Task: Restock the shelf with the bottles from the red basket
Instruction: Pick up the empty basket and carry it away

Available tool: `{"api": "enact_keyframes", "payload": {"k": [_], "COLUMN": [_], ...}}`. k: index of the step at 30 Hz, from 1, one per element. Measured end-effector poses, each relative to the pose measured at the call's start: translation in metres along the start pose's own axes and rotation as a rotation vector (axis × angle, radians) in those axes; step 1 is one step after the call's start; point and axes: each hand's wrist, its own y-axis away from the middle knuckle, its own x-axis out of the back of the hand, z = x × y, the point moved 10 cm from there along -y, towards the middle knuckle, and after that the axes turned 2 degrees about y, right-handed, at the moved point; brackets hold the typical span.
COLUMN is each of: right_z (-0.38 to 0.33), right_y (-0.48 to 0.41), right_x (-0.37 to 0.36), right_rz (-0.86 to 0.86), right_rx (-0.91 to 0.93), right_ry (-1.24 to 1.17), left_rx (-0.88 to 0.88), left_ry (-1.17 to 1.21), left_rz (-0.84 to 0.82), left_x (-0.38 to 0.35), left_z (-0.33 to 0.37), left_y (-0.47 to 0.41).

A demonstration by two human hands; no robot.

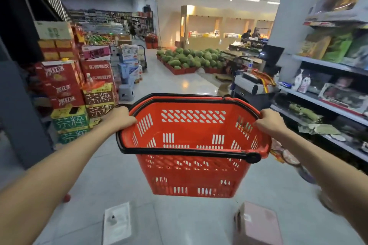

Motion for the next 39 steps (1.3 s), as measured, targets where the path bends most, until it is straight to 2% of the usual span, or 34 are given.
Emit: {"api": "enact_keyframes", "payload": {"k": [6, 10, 17, 23, 30, 39], "right_z": [0.012, 0.01, -0.035, -0.086, -0.125, -0.185], "right_y": [-0.175, -0.307, -0.535, -0.711, -0.931, -1.165], "right_x": [-0.054, -0.083, -0.107, -0.156, -0.247, -0.305], "right_rz": [0.019, 0.038, 0.025, 0.006, -0.037, -0.007], "right_rx": [-0.087, -0.06, 0.043, 0.125, 0.134, 0.12], "right_ry": [-0.005, -0.014, 0.061, 0.116, 0.116, 0.109], "left_rx": [-0.007, 0.011, 0.062, 0.131, 0.125, 0.106], "left_ry": [-0.035, -0.041, -0.036, -0.033, -0.046, 0.003], "left_rz": [0.007, -0.005, 0.073, 0.144, 0.144, 0.139], "left_x": [-0.039, -0.065, -0.06, -0.062, -0.088, -0.106], "left_z": [0.068, 0.114, 0.194, 0.229, 0.272, 0.335], "left_y": [-0.173, -0.294, -0.465, -0.616, -0.839, -1.111]}}
